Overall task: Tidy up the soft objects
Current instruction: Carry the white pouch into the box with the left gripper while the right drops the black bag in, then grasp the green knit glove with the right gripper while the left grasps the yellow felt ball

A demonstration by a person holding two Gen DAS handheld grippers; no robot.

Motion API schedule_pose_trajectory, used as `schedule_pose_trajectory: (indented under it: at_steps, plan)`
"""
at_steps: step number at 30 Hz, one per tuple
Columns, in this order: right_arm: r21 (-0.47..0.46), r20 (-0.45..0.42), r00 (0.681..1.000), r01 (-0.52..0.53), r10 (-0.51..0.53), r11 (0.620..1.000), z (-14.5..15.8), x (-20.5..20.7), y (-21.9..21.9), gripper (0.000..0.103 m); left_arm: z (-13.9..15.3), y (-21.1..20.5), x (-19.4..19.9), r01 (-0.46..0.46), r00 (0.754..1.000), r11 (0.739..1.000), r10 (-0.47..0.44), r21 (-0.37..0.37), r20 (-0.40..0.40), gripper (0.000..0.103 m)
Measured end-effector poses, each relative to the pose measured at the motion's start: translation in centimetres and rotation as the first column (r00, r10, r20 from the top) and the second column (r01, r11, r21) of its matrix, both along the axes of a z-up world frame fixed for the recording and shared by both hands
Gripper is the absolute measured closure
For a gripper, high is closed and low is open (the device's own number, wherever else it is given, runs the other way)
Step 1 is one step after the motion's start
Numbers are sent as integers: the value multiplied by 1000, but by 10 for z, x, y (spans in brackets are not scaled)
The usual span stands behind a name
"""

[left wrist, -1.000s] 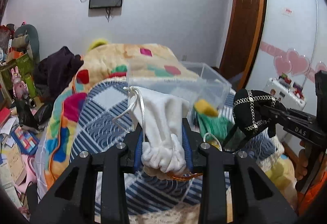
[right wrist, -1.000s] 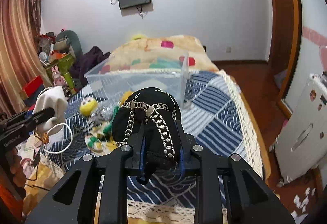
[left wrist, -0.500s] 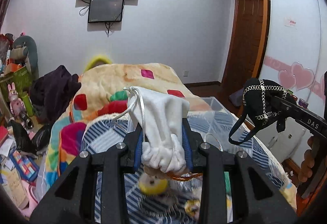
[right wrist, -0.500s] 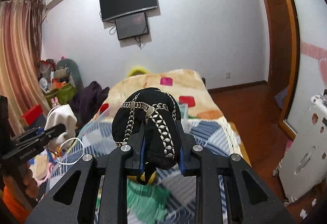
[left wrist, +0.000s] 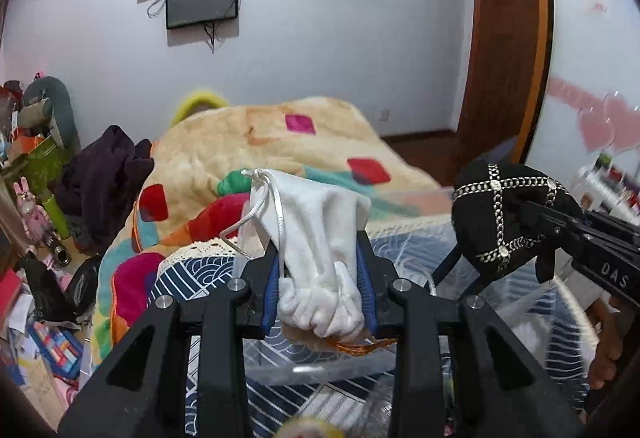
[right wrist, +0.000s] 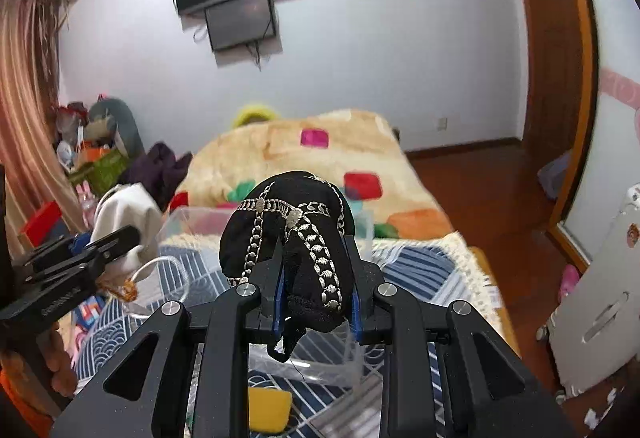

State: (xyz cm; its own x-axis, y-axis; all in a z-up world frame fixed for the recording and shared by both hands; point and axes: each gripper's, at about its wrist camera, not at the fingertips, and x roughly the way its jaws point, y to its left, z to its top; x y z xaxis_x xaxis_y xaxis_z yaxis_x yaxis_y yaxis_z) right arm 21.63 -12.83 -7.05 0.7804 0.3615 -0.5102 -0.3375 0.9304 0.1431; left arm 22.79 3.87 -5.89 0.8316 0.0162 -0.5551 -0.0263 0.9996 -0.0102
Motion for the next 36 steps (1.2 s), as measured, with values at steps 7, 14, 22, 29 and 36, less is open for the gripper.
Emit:
schedule_pose_trajectory:
  at_steps: [7,14,22,29,36]
  plan:
    - [-58,-112,993,-43,36,997,-24,15,19,81,-30,-7,31,27,991,999,-30,-20,-134,70]
    - [-110,-168,983,-87,68,990,-34,14,19,80,-46,-20,41,62,979,998,-60,4,-194,69]
    - [-149,-135,988,-91,70,985,-25,8,19,66,-33,-21,25,84,984,996,-82,10,-160,47]
    - [-137,-68,995,-75,67,988,-4,3,15,53,-5,-13,-2,76,995,997,-75,15,-64,32]
    - [-99,39,998,-43,48,994,23,-19,7,18,17,-4,-39,78,997,997,-78,7,11,13]
